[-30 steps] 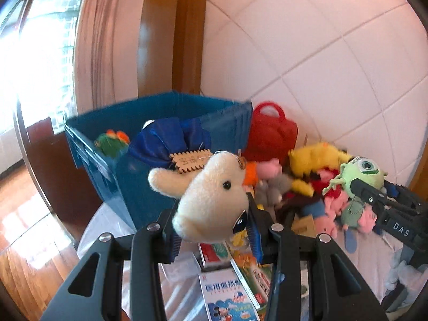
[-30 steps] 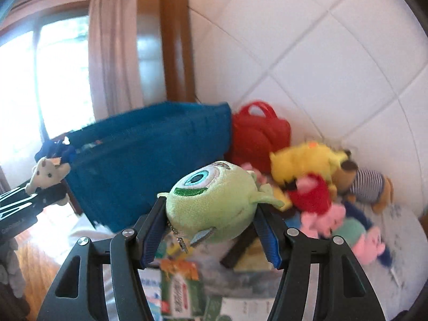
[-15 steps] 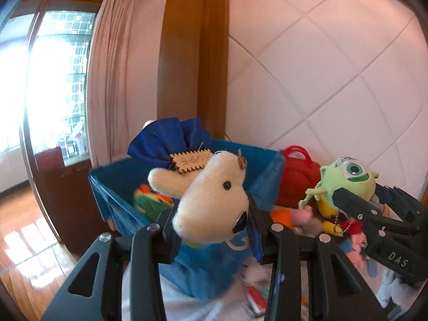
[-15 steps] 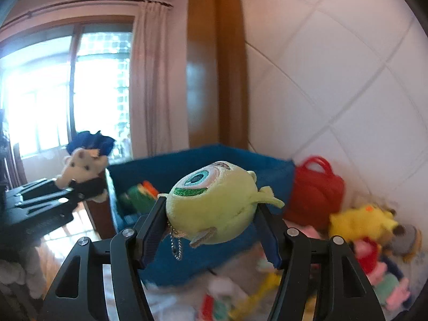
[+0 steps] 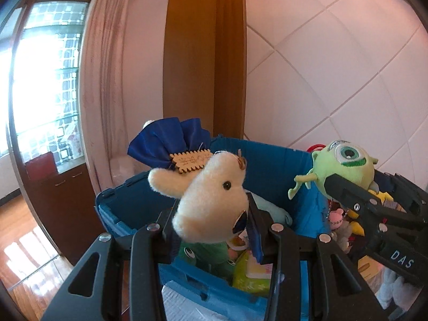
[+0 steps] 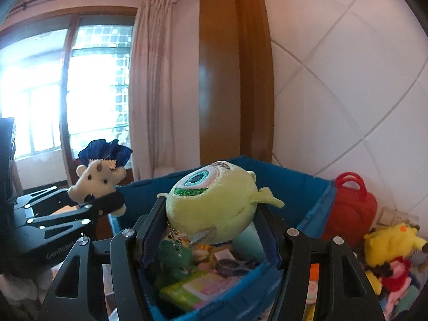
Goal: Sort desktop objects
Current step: 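Carry the white keychain and green plush with both tools over the crate, then open both tools to drop the two plush toys into the crate, then withdraw both open tools from the crate toward the toy pile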
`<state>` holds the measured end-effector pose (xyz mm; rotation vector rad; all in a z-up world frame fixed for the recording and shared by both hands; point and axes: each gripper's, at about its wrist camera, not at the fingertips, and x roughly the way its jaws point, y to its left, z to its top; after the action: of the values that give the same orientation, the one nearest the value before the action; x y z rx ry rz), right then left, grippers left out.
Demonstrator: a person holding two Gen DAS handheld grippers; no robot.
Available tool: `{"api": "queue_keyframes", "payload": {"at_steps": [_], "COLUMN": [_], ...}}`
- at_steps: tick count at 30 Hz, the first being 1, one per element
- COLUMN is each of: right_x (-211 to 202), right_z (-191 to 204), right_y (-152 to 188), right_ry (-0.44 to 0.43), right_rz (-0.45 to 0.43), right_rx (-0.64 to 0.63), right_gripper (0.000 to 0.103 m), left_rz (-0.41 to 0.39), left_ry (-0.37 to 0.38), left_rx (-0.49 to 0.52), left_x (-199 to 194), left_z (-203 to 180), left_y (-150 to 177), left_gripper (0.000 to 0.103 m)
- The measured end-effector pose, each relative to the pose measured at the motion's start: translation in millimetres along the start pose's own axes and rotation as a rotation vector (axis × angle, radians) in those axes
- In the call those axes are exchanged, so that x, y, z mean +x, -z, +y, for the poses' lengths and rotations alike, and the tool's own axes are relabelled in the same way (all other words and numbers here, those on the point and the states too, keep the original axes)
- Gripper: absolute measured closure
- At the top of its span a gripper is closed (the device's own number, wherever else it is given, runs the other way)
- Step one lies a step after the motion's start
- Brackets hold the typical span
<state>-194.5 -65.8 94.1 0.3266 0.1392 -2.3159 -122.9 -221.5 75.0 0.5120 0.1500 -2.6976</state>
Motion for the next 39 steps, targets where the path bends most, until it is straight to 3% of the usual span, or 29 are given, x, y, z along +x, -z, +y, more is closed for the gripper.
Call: {"api": "queue_keyframes", "payload": {"at_steps": [3, 4, 5, 7, 25, 39], "right_x": [17, 22, 25, 27, 32, -9], "right_z": [0, 0, 0, -3, -2, -15], "right_y": [-1, -2, -2, 0, -4, 16], "right_ry": [0.027, 0.036, 0.052, 0.080, 0.130, 0.201], "right_rz": [0.023, 0.027, 0.024, 0.013, 0.027, 0.047], "right_rx": [0.006, 0.008, 0.009, 0.012, 0.001, 0.022], "right_gripper": [0.037, 0.025, 0.005, 0.000, 0.000, 0.000], "left_rz": [0.030, 0.039, 0.041, 0.045, 0.071, 0.078], "left_ry": [0.011, 0.010, 0.004, -0.005, 0.017, 0.081], "left_rx": [0.006, 0.013, 0.019, 0.029, 0.014, 0.032], "left_x": [16, 21, 24, 31, 44, 18], "left_z": [6, 6, 6, 6, 11, -15], "left_y": [0, 1, 1, 2, 5, 25], "left_gripper": [0.058, 0.047, 0.026, 0.010, 0.009, 0.009]}}
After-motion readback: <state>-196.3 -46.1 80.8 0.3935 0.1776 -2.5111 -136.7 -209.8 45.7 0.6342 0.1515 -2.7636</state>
